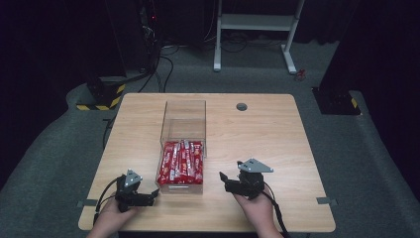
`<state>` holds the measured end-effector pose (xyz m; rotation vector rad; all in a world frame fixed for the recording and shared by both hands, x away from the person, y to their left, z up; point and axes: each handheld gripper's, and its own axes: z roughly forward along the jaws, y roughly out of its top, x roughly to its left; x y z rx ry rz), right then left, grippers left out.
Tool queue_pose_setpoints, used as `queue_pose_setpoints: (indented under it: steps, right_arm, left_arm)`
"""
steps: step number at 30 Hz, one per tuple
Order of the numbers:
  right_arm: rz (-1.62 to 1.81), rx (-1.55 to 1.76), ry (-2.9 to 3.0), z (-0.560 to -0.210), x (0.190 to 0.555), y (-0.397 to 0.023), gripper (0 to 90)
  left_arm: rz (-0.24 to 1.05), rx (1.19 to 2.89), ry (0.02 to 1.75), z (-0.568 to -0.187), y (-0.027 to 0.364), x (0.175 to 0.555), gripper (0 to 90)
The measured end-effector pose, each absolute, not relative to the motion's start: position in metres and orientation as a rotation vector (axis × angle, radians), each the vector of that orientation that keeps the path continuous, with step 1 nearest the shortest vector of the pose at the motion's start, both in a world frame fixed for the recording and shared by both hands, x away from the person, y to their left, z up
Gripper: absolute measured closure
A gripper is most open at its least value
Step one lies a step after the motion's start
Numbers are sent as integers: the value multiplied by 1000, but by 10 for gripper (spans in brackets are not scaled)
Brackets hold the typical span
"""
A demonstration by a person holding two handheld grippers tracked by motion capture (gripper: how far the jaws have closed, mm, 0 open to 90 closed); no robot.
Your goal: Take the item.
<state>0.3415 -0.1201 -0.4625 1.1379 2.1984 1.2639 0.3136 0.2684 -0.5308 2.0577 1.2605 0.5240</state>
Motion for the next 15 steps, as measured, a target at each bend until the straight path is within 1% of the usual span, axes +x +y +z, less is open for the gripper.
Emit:
queue_pose_setpoints:
  steps: [15]
  right_arm:
    - [1301, 1078, 2186, -451, 335, -103, 264]
  left_arm:
    - [524, 2058, 1261, -531, 268, 314, 11]
